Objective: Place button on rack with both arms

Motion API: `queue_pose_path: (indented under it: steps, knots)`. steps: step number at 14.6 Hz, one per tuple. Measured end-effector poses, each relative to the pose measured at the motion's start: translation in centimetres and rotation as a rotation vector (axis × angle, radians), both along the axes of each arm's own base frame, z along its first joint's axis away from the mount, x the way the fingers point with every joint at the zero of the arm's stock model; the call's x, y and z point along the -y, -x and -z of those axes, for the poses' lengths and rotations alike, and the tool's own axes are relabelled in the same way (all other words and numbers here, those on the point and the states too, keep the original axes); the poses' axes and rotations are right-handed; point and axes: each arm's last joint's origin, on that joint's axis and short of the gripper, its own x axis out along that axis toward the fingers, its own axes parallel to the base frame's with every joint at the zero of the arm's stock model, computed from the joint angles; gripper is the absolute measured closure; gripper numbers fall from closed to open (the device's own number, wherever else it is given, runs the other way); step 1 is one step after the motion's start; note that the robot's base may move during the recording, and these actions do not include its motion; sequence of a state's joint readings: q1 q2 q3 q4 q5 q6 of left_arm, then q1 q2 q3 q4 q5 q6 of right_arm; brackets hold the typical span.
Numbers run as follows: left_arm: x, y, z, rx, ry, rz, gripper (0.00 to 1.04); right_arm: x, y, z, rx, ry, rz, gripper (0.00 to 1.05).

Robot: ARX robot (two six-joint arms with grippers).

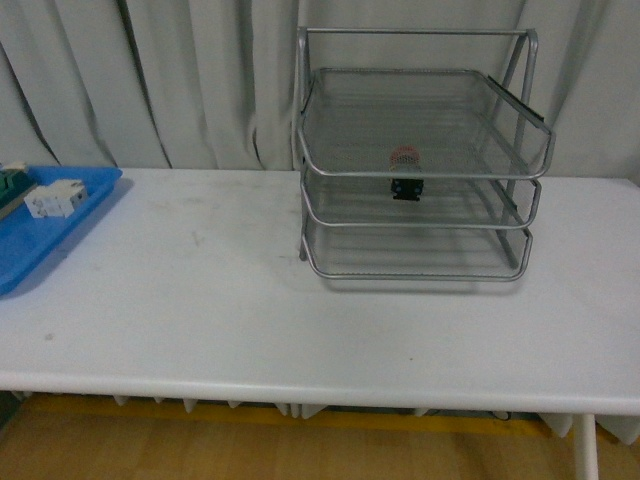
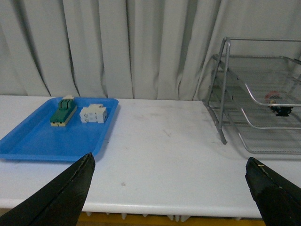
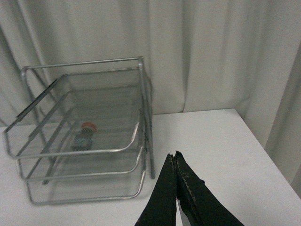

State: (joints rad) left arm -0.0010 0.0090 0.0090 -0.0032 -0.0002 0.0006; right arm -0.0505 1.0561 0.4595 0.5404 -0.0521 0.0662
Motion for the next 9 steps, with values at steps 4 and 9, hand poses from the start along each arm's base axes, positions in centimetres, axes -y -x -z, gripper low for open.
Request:
queue_pose_path:
  steps: [4, 9]
  knots:
    - [0.0, 0.0, 0.0, 0.000, 0.000, 0.000, 0.07, -1.0, 7.2, 2.8, 0.041, 0.059, -0.002, 1.03]
    - [0.0, 0.0, 0.0, 0.000, 0.000, 0.000, 0.07, -1.0, 9.9, 6.9, 0.074, 0.063, 0.001, 1.03]
